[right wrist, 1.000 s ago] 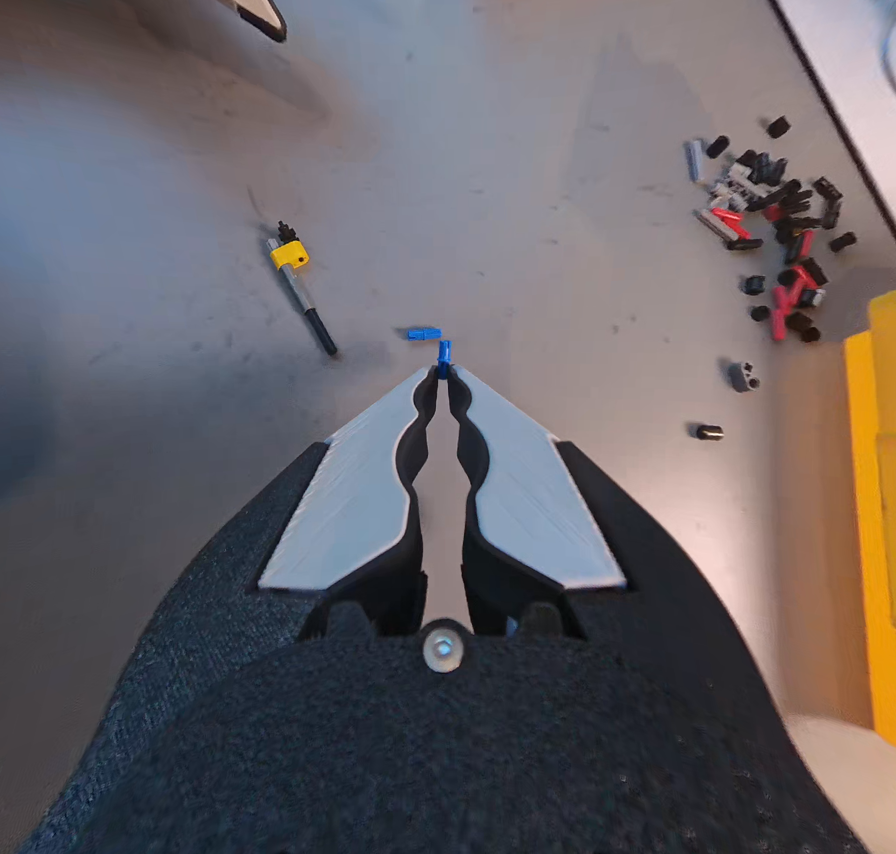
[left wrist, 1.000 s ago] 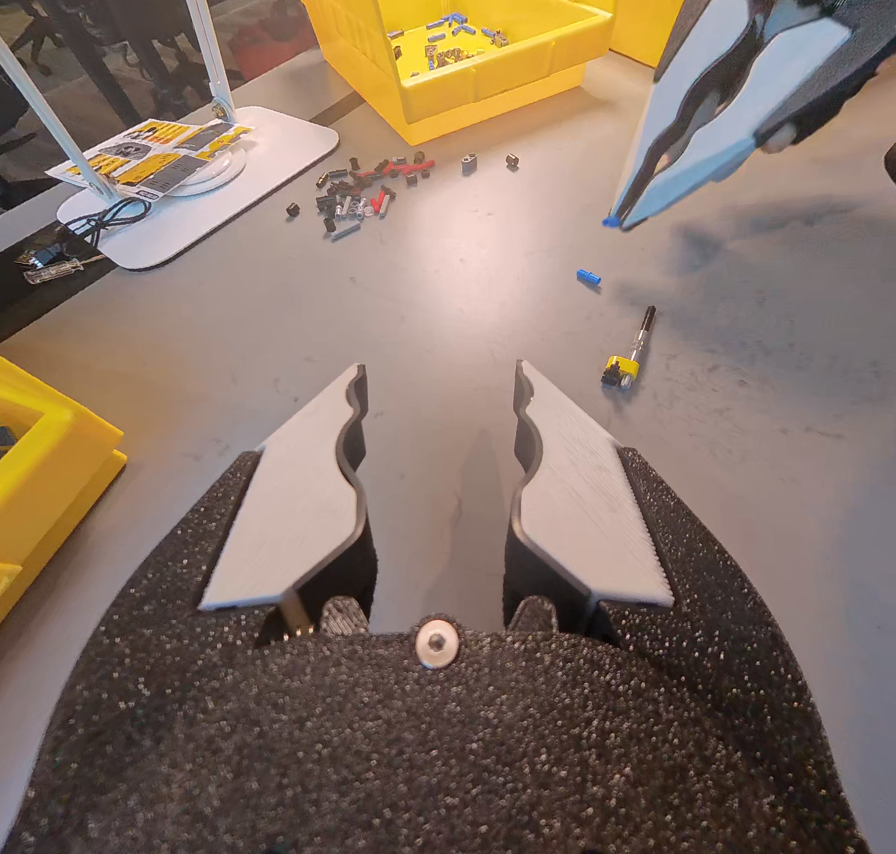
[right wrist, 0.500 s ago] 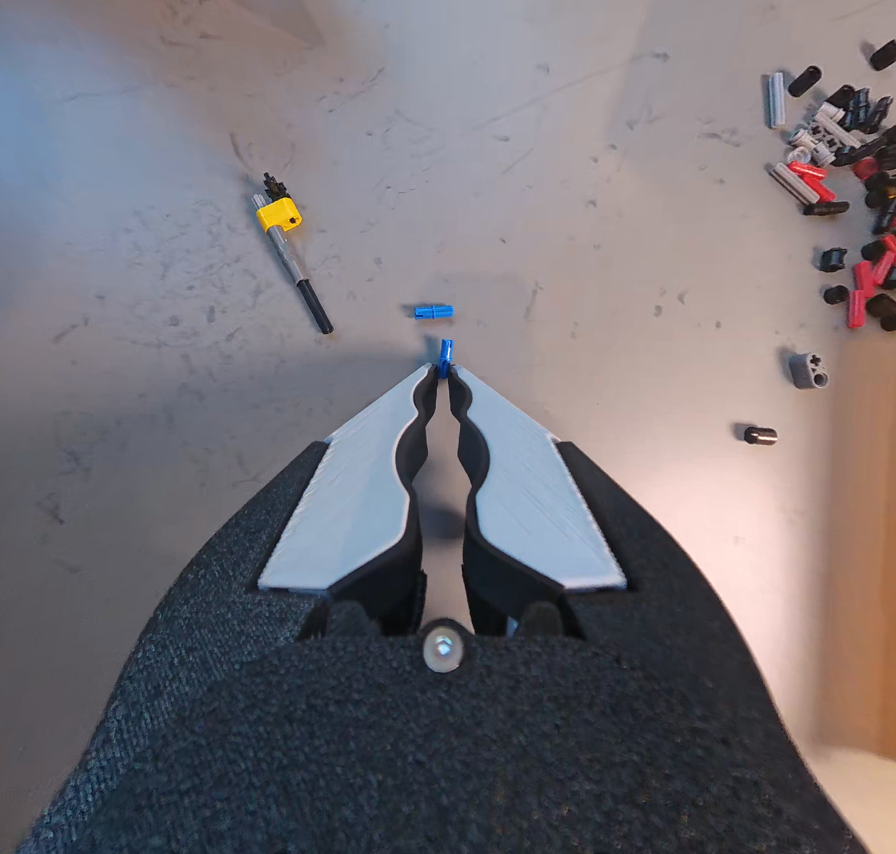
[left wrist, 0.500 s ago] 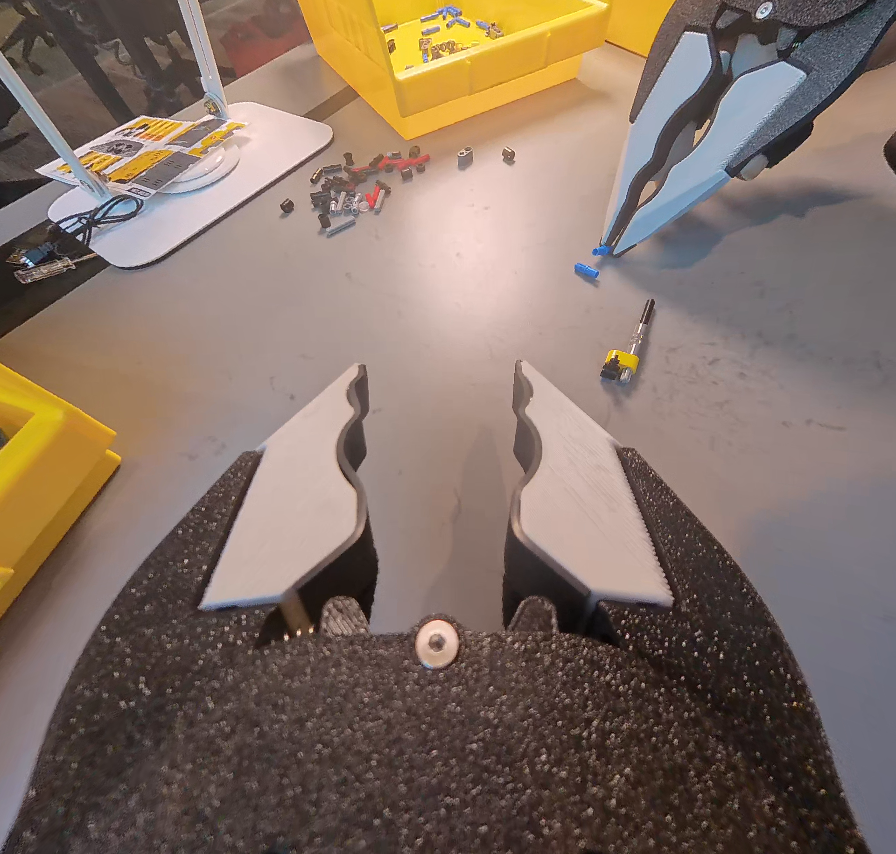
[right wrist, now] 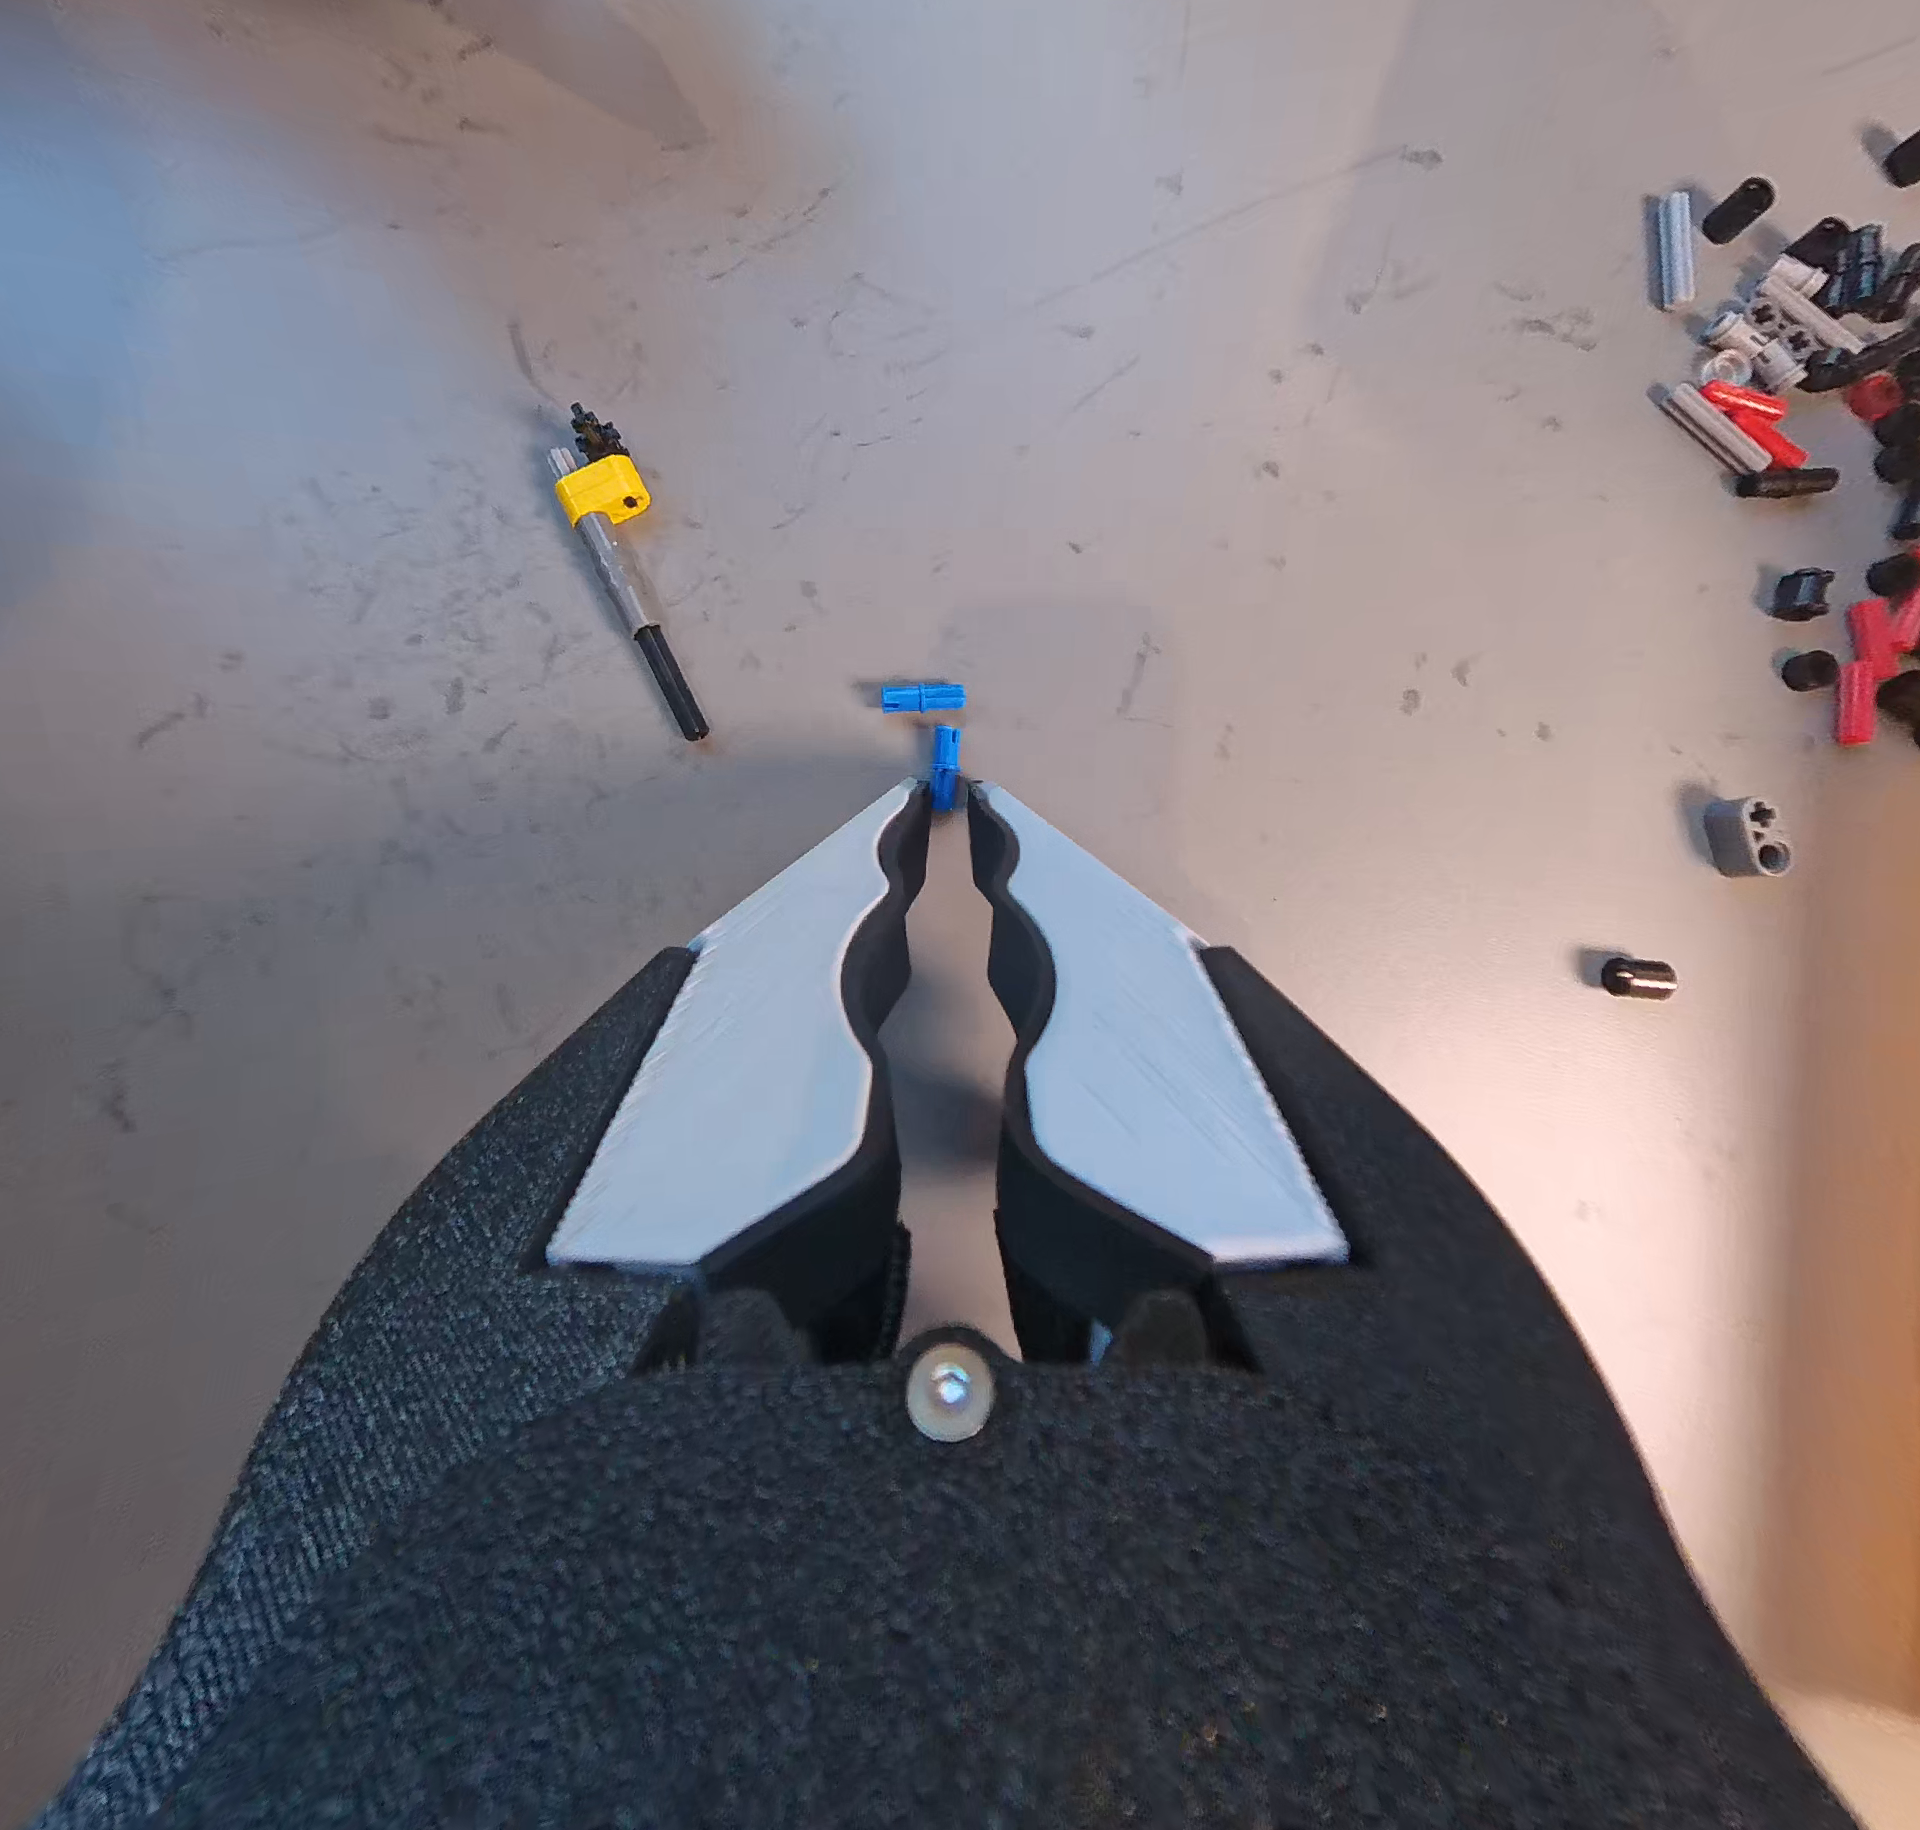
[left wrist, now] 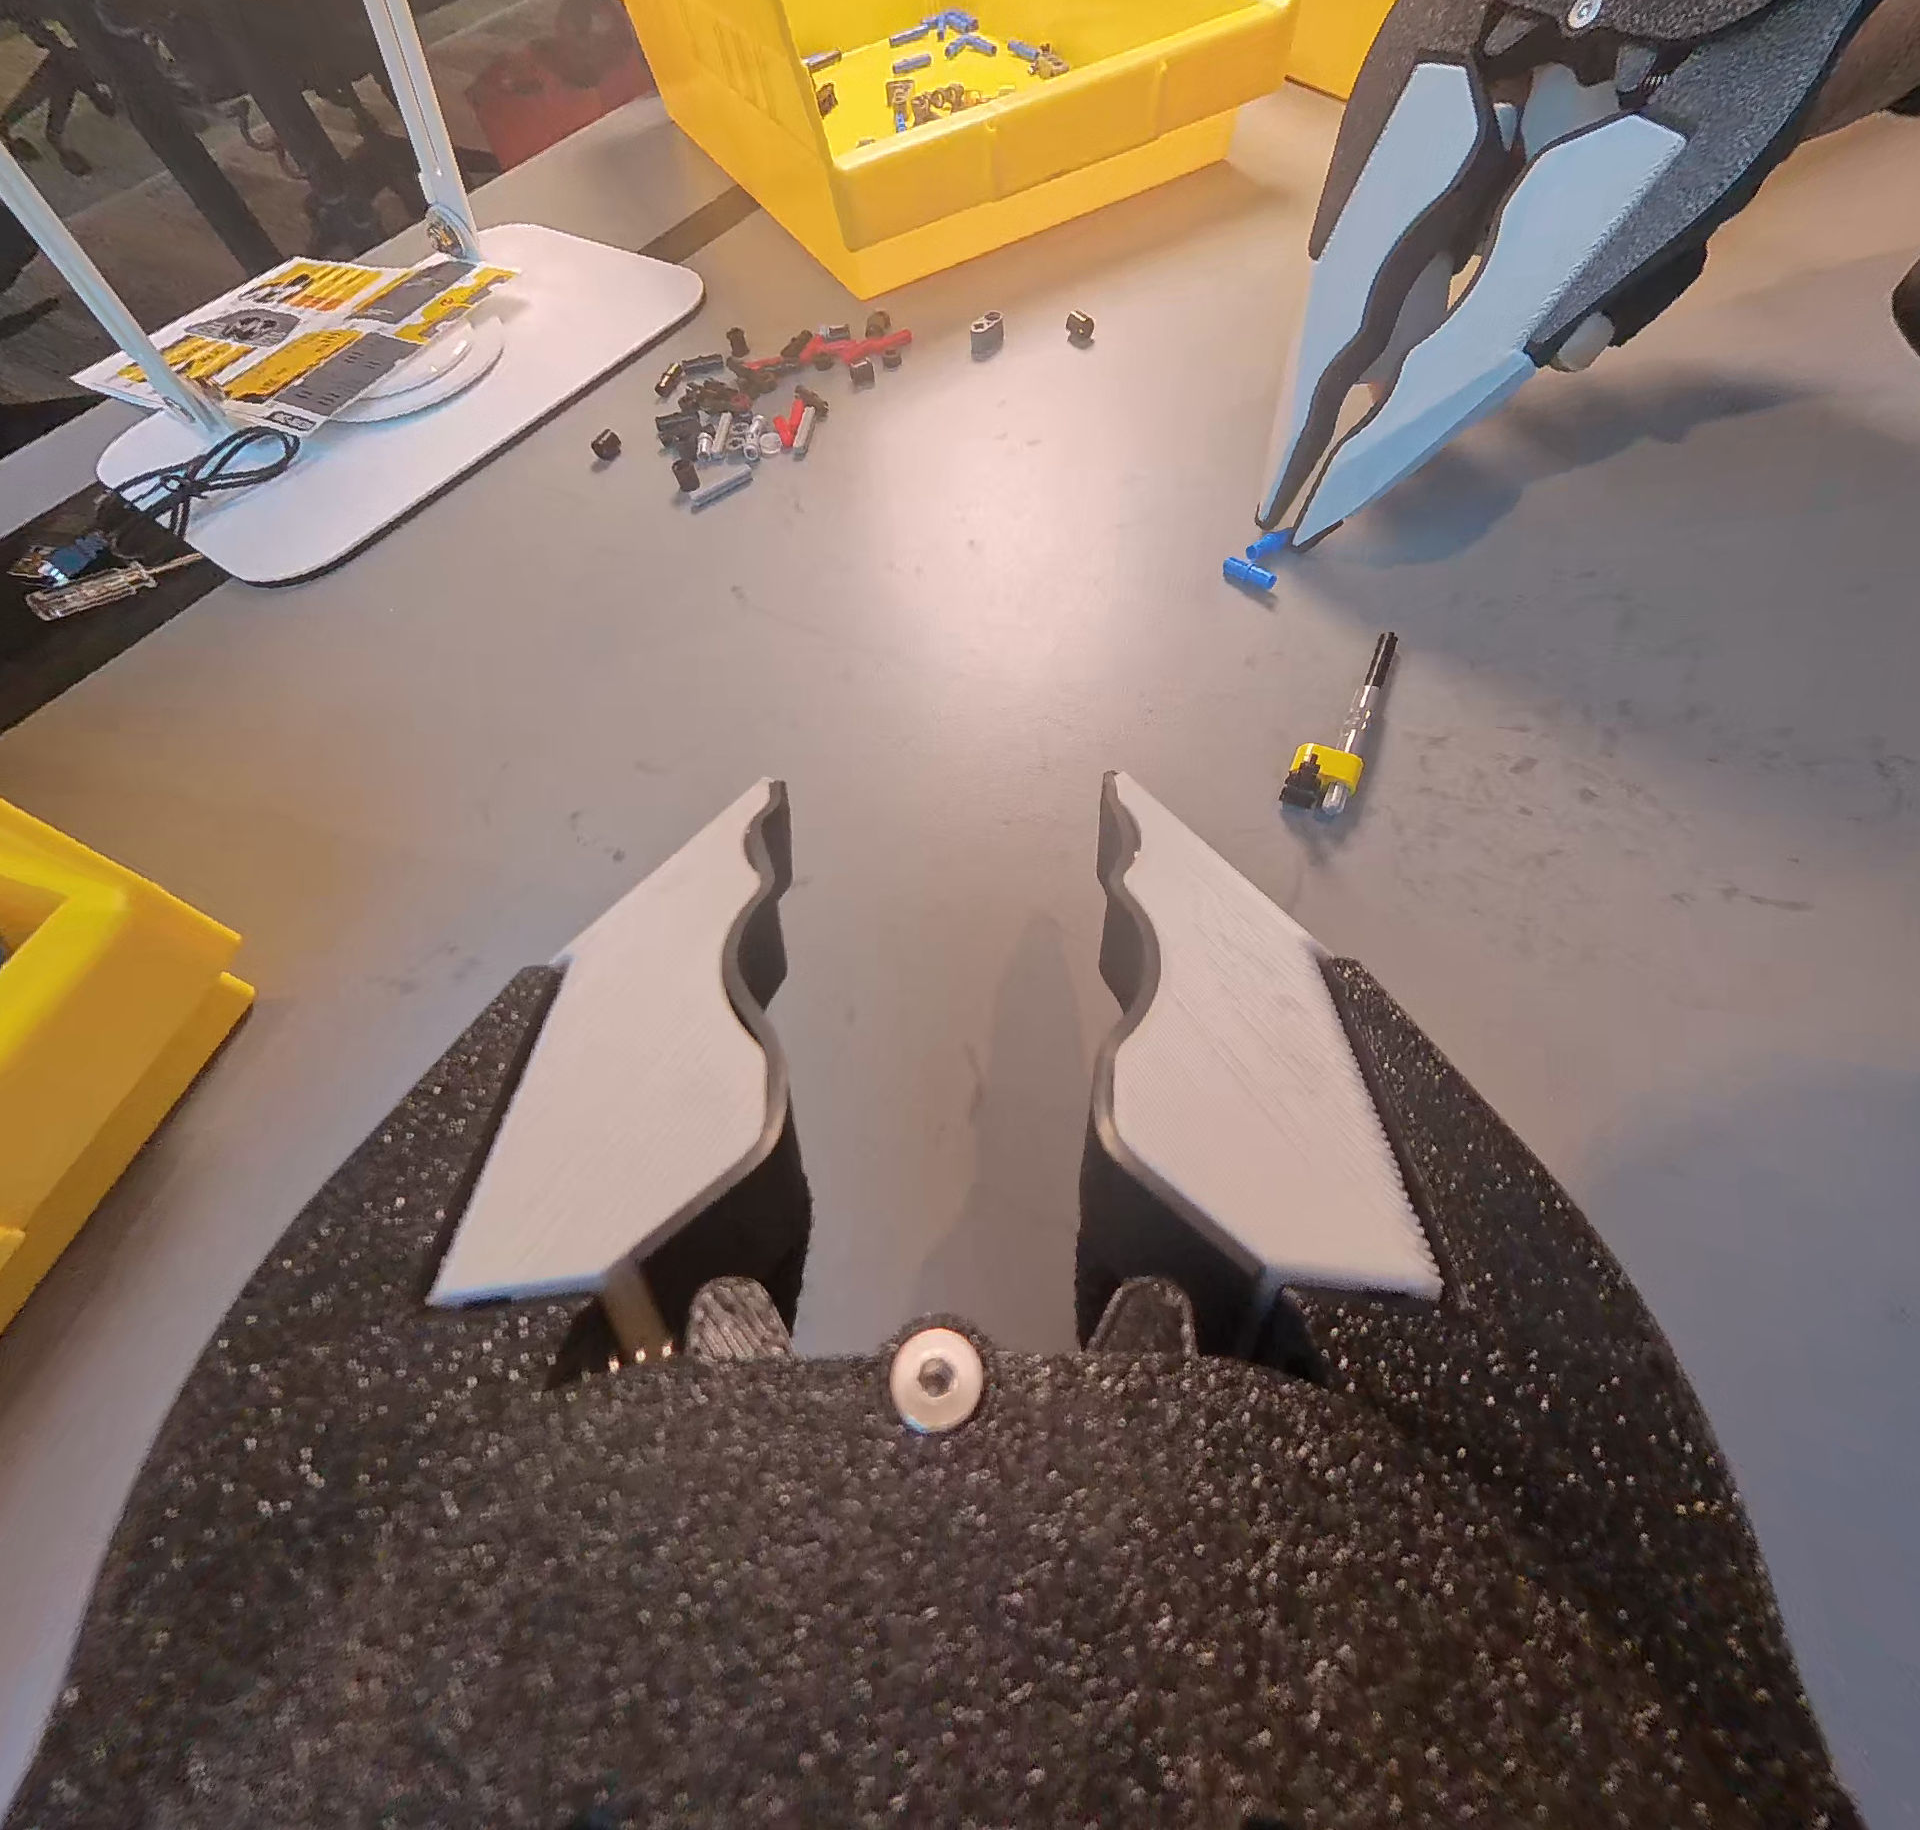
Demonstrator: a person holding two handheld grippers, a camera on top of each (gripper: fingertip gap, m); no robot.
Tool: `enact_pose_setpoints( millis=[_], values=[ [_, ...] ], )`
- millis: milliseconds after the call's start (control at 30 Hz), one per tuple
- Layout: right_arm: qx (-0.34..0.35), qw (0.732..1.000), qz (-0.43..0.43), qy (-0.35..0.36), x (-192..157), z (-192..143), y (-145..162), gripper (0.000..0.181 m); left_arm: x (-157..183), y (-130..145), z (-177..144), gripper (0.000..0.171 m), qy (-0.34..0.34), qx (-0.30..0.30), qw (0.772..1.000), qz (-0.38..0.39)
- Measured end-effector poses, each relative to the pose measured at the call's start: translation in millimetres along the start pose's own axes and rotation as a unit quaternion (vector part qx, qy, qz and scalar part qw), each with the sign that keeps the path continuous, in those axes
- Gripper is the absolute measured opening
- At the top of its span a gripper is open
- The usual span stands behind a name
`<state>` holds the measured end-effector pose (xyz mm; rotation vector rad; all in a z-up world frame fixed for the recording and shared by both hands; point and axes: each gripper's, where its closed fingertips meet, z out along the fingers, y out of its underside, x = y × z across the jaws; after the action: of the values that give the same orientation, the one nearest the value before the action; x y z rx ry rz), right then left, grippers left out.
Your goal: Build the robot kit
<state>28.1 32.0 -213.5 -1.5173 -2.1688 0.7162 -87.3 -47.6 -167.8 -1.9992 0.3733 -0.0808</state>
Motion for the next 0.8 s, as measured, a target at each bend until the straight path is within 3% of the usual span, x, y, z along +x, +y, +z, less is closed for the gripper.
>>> enact_pose_setpoints(
  millis=[267,467,567,667,800],
  values=[
    [0.058,0.998,0.006,0.019,6.9,-10.0,-18.1,0.016,-0.4,0.6,0.3,0.059,-0.003,-0.001,1.000,0.001],
    [0.180,0.981,-0.002,0.065,16.5,-57.3,-63.8,0.025,-0.5,0.8,0.7,0.059,-0.003,-0.002,1.000,0.002],
    [0.243,0.965,-0.001,0.100,27.8,-99.3,-81.1,0.028,-0.9,0.8,0.7,0.059,-0.004,-0.002,1.000,0.002],
    [0.284,0.944,0.004,0.170,57.0,-163.5,-81.3,0.027,-1.4,0.7,0.5,0.059,-0.006,-0.002,1.000,0.001],
    [0.263,0.911,0.060,0.312,128.9,-266.3,-32.9,0.016,-1.2,1.6,1.4,0.059,-0.006,-0.005,1.000,0.003]
  ],
)
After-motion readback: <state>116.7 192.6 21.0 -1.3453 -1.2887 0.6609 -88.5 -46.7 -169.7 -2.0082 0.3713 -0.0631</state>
